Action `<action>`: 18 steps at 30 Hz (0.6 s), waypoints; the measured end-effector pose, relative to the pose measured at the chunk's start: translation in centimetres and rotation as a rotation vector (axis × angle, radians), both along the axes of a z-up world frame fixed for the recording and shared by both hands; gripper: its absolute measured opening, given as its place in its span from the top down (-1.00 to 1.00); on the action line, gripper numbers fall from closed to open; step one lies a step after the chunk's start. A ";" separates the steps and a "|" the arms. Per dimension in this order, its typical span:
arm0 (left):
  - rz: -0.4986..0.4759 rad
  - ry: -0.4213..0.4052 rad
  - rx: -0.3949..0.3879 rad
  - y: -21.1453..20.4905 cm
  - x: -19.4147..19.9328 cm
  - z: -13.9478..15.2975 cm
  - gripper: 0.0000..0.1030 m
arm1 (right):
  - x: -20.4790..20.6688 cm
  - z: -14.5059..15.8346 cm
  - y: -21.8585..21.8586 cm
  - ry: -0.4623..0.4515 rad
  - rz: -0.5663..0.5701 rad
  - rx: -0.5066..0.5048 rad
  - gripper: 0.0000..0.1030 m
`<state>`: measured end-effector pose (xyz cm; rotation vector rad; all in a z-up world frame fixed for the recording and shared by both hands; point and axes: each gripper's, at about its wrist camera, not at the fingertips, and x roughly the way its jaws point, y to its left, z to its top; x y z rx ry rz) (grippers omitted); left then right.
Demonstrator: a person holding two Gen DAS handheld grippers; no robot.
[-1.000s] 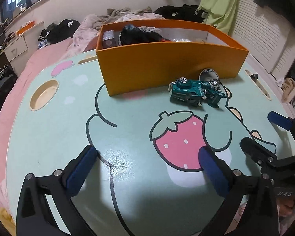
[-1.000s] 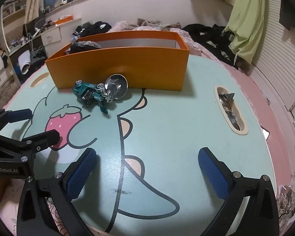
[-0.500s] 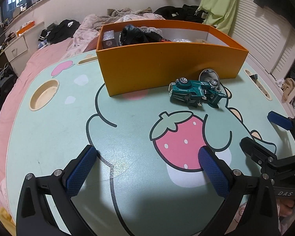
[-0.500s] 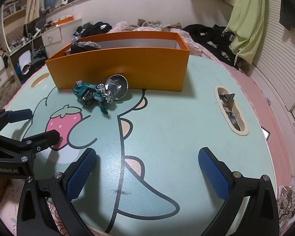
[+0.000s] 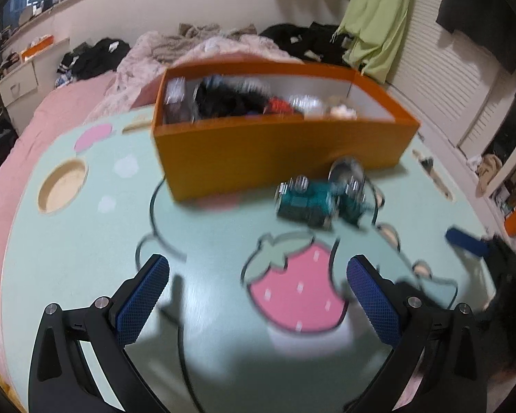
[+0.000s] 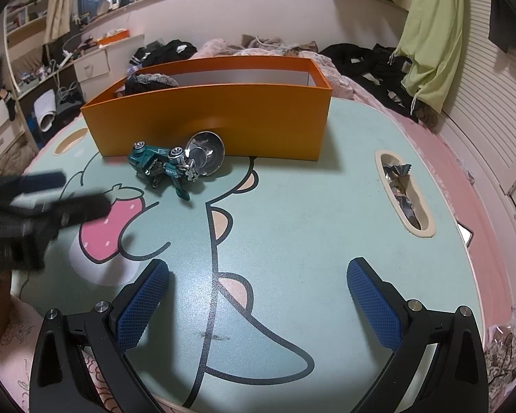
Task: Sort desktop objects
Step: 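Grasp the green toy car with the left gripper, then grasp the silver round can with the right gripper while the left gripper holds the car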
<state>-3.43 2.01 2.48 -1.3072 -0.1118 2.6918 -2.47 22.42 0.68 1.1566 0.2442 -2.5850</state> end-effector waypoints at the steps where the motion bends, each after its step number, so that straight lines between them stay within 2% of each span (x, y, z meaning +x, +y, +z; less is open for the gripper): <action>1: -0.007 0.006 0.004 0.3 -0.5 0.3 -1.00 | 0.0 0.0 -0.1 0.001 0.000 -0.001 -1.00; 3: -0.037 0.013 0.006 1.2 -1.5 0.7 -0.99 | 0.2 0.0 -0.3 0.002 0.000 -0.002 -1.00; 11: -0.105 -0.009 -0.082 5.2 -4.8 0.5 -0.98 | 0.2 0.0 -0.2 0.002 0.000 -0.002 -1.00; 13: -0.113 -0.009 -0.096 5.6 -5.0 0.3 -0.75 | 0.2 -0.1 -0.3 0.003 0.000 -0.003 -1.00; 14: -0.116 -0.019 -0.098 5.6 -5.0 0.1 -0.51 | 0.2 -0.1 -0.2 0.003 0.000 -0.003 -1.00; 15: -0.117 -0.022 -0.094 5.6 -4.9 0.0 -0.46 | 0.2 -0.1 -0.3 0.003 0.000 -0.003 -1.00; 18: -0.120 -0.008 -0.068 5.0 -4.3 0.1 -0.45 | 0.3 -0.1 -0.2 0.003 0.000 -0.003 -1.00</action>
